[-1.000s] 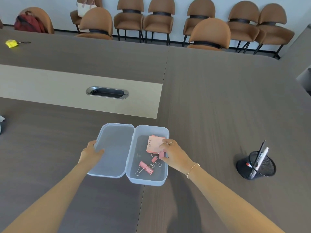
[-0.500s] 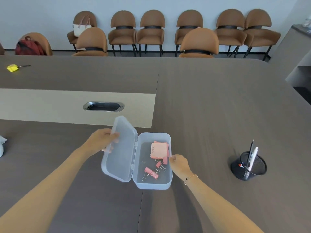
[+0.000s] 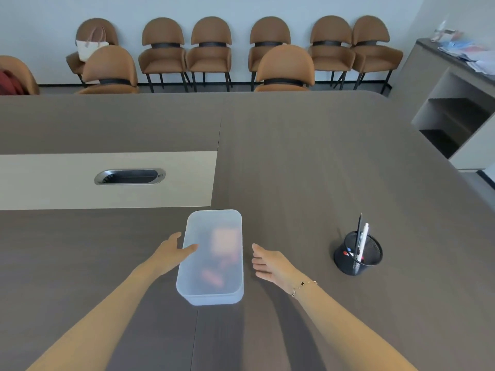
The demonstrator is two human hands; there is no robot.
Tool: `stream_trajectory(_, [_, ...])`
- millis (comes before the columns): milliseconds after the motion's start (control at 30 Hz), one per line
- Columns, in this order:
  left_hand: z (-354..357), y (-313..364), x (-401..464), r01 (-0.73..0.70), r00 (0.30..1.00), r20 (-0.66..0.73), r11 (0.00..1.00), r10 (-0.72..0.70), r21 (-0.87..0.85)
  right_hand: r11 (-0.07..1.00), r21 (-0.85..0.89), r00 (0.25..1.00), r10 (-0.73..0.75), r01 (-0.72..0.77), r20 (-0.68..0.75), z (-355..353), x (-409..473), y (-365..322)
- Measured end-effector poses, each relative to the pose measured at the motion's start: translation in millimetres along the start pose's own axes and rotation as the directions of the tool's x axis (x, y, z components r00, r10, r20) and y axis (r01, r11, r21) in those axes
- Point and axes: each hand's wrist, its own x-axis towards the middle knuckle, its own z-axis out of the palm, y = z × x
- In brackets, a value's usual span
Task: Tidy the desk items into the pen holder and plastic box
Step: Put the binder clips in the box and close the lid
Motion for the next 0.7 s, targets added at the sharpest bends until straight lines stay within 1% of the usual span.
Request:
stream_trajectory(67, [11.4,-11.3,2.9,0.075,0.997,0.036,0.995,-0.073,-0.069,0.998,-0.067,1.0,-0.013,0.014,0.011,5.6,-0.1,5.4])
stream_trajectory(100, [16.5,-15.6,3.9,0.079,0.996,0.057,0.992,-0.074,-0.1,0.995,-0.101,1.0,-0.022,0.023,0.009,9.0,0.0,8.5])
stream_trajectory(167, [24.0,-16.9,1.4,0.02,0.998,0.062,0.995,-0.014,-0.099,0.991,-0.125,0.999,-0.043,0.044,0.015,15.7,3.4,15.3])
stream_trajectory(233, [26.6,-14.5,2.6,-0.03,0.998,0.048,0.994,0.035,-0.102,0.989,-0.128,0.997,-0.071,0.068,-0.019,21.5,7.1,18.7])
stream_trajectory(367, [28.8,-2.5,3.6,-0.039,0.995,0.081,0.991,0.05,-0.129,0.986,-0.144,0.988,-0.103,0.085,-0.115,18.3,21.4,19.5])
stream_trajectory(467, [36.3,1.9,6.2,-0.029,0.997,0.07,0.985,0.041,-0.171,0.989,-0.137,0.984,-0.078,0.056,-0.162,8.7,23.0,13.7])
stream_trajectory(533, [40.0,1.3,9.1,-0.022,0.998,0.052,0.979,0.033,-0.203,0.995,-0.096,0.985,-0.034,0.018,-0.168,4.4,25.8,12.1])
stream_trajectory(633, [41.6,0.9,10.4,-0.029,0.999,0.026,0.981,0.035,-0.189,0.998,-0.054,0.983,0.034,-0.044,-0.18,4.5,28.2,7.2])
stream_trajectory(700, [42.2,0.7,10.3,-0.038,0.999,0.013,0.982,0.042,-0.185,0.996,-0.059,0.977,0.048,-0.062,-0.208,7.7,28.1,4.8])
